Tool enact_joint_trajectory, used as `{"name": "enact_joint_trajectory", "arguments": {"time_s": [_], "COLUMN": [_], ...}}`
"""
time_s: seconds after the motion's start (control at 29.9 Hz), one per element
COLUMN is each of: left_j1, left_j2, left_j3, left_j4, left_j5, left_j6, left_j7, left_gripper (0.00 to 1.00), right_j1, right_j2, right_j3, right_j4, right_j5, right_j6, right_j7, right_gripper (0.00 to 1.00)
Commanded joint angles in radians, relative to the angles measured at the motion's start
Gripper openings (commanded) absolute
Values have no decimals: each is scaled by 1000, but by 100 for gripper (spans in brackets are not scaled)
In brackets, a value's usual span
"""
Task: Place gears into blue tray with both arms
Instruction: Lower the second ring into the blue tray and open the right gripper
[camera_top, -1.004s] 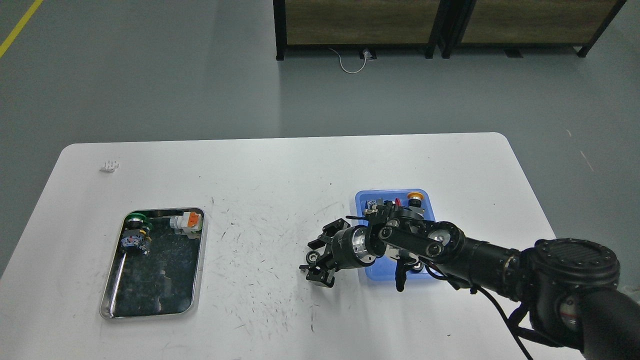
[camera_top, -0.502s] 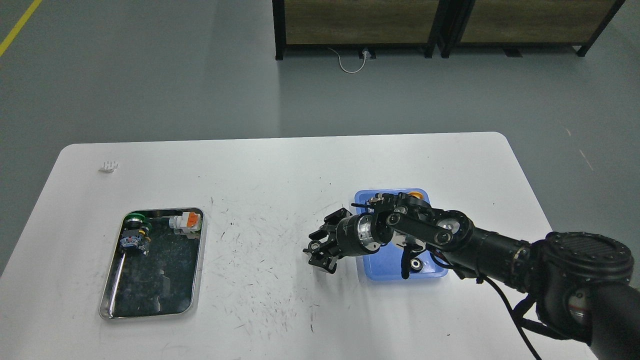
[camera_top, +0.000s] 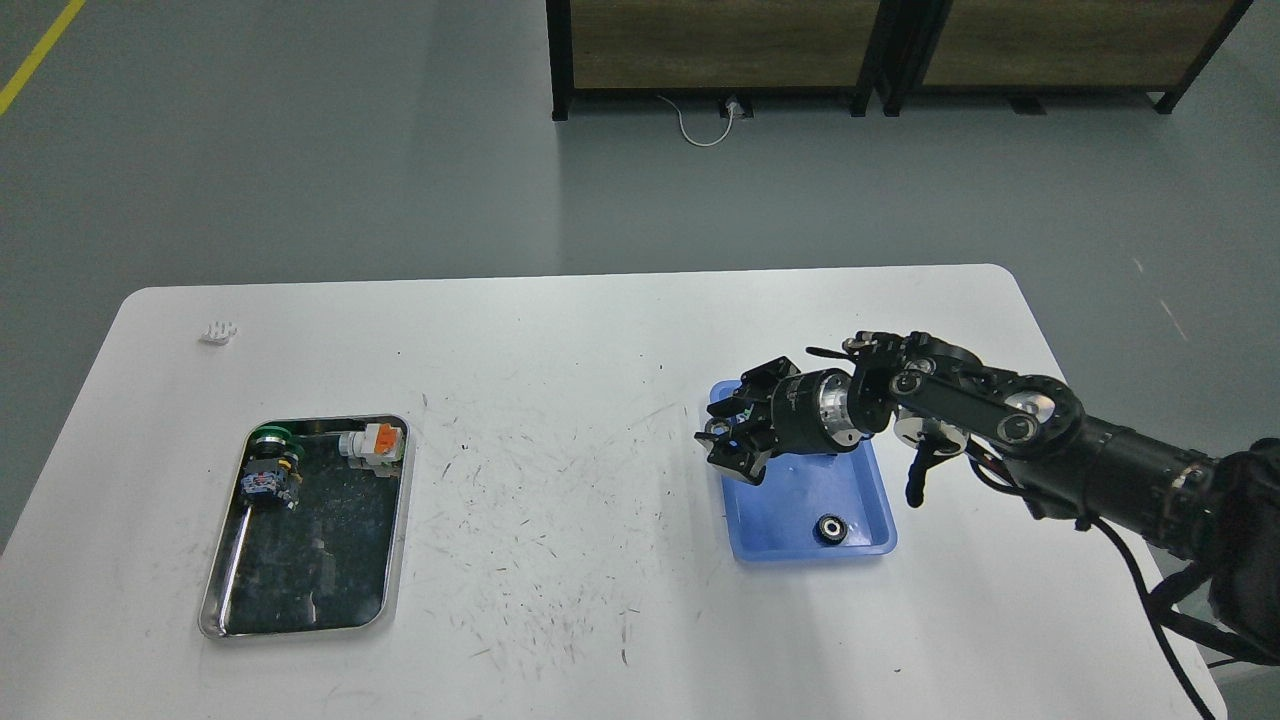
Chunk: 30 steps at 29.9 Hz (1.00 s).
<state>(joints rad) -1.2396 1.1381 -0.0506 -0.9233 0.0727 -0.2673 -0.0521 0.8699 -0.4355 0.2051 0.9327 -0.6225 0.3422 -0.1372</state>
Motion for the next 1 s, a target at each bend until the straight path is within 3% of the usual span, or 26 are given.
{"name": "enact_joint_trajectory", "arguments": {"time_s": [0.0, 0.17, 0.47, 0.57, 0.74, 0.97], "left_j1": [0, 2, 2, 2, 3, 19], "left_j2": [-1, 0, 12, 18, 26, 35], "left_j3": [0, 0, -2, -2, -2, 6], "left_j4": [0, 1, 4, 4, 4, 4], "left_j5": [1, 1, -1, -1, 1, -2], "left_j6": [0, 0, -3, -3, -4, -4], "left_j7": [0, 0, -3, -3, -3, -6], "left_gripper": [98, 98, 98, 98, 98, 98], "right_j1": [-26, -112, -147, -147, -147, -146], "right_j2": [-97, -161, -115, -83, -49, -40], "right_j3": [14, 19, 48, 57, 60, 114], "right_j4": [61, 80, 34, 14, -11, -12], "right_j5": [3, -6, -29, -31, -31, -29], "right_j6": [20, 34, 32, 26, 20, 11], "right_j7": [1, 8, 10, 8, 8, 10], "right_gripper": [16, 16, 21, 32, 59, 76]}}
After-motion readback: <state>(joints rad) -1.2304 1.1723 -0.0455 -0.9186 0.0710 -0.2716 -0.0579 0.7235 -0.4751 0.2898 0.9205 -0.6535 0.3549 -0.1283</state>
